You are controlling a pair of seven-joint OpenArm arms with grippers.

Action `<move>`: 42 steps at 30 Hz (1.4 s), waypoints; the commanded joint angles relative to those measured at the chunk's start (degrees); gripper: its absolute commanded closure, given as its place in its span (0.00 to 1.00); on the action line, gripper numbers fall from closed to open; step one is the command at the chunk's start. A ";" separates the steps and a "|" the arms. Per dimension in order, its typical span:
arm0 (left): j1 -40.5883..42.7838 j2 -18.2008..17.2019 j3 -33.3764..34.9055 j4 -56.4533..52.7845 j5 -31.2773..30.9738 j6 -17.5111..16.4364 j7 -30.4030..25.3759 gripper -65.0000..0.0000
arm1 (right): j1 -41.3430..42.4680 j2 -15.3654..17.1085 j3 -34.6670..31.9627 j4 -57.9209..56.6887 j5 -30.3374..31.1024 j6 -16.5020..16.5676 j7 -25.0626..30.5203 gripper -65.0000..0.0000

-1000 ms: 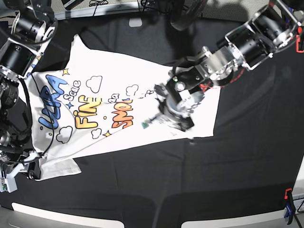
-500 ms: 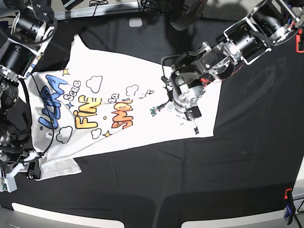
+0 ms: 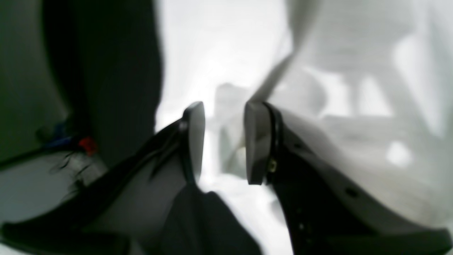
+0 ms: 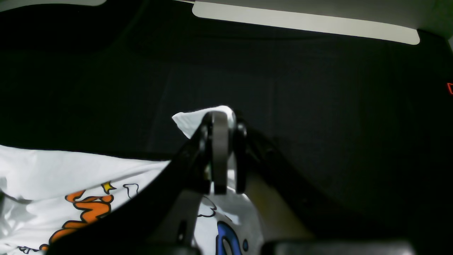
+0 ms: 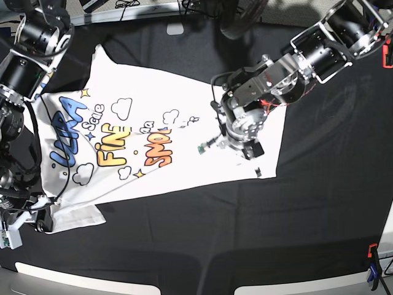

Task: Layout the t-shirt on the table in an organized manner, then fold the t-shirt properly
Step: 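Pull the t-shirt side with the left gripper to straighten it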

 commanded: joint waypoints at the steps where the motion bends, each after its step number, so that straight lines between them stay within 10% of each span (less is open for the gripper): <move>1: -1.55 0.17 -0.37 0.74 1.14 0.90 -0.46 0.72 | 1.57 1.07 0.24 0.92 0.63 -0.15 1.55 1.00; 20: -1.51 0.50 -0.37 -7.06 0.79 1.11 -4.39 0.75 | 1.57 1.09 0.24 0.92 0.66 -0.15 1.57 1.00; 26: -1.53 0.48 -0.37 -7.06 8.70 7.98 -4.17 1.00 | 1.57 1.07 0.24 0.92 0.66 -0.15 1.57 1.00; 42: -1.53 0.48 -0.37 -1.99 23.54 17.07 -4.17 1.00 | 1.51 1.03 0.24 0.90 0.63 -0.13 1.57 1.00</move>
